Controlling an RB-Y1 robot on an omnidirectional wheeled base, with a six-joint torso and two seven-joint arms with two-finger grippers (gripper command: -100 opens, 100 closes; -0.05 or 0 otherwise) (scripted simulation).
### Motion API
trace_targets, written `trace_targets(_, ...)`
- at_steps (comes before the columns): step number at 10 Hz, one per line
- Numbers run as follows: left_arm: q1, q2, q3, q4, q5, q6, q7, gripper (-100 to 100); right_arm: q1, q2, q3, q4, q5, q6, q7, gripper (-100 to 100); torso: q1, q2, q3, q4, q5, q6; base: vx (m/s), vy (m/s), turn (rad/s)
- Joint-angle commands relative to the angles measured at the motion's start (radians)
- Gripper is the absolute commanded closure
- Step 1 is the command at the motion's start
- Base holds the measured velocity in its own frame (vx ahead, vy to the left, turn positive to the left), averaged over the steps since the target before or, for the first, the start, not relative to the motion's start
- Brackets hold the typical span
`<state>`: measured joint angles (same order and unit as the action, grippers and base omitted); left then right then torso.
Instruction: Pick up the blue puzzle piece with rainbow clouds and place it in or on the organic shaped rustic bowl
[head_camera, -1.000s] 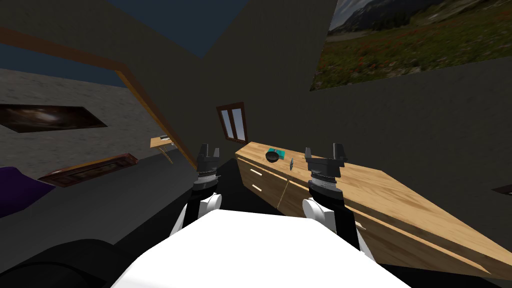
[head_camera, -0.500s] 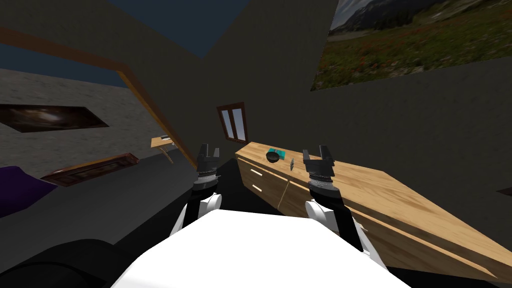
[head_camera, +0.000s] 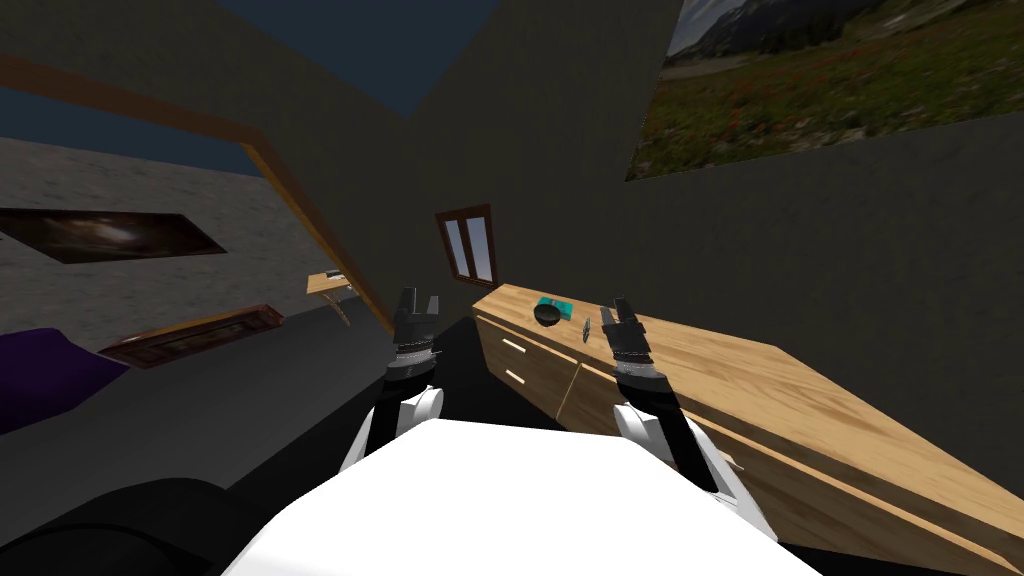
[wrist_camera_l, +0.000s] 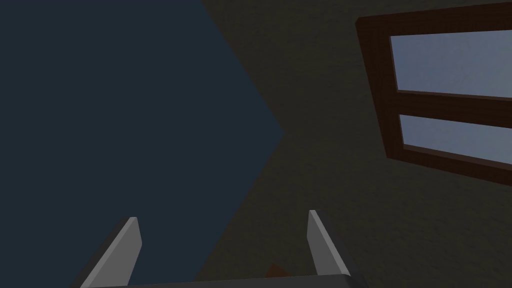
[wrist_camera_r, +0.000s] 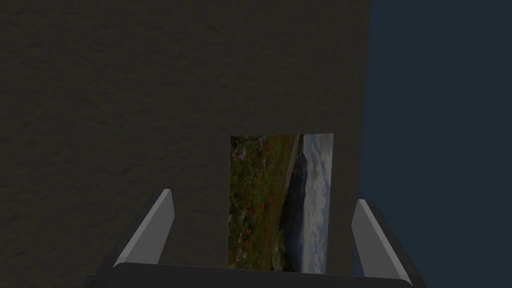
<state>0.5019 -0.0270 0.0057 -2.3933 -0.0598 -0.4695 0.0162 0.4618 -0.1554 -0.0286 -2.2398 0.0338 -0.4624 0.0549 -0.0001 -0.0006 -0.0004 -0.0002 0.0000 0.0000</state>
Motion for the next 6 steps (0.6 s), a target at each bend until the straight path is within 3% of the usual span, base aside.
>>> trace_targets(1,0.000,0.000,0.000,0.000,0.000,0.000,0.000,0,-0.007,-0.010,-0.014,0.034,0.040,0.015,0.046,-100,0.000,0.000,0.000,0.000,0.000,0.000,0.007,0.003,0.030)
trace_targets(6,0.000,0.000,0.000,0.000,0.000,0.000,0.000,0,-0.013,-0.022,-0.050,0.143,0.173,0.052,0.189,-100,0.001,0.000,0.000,0.000,0.000,0.000,0.010,0.009,0.027)
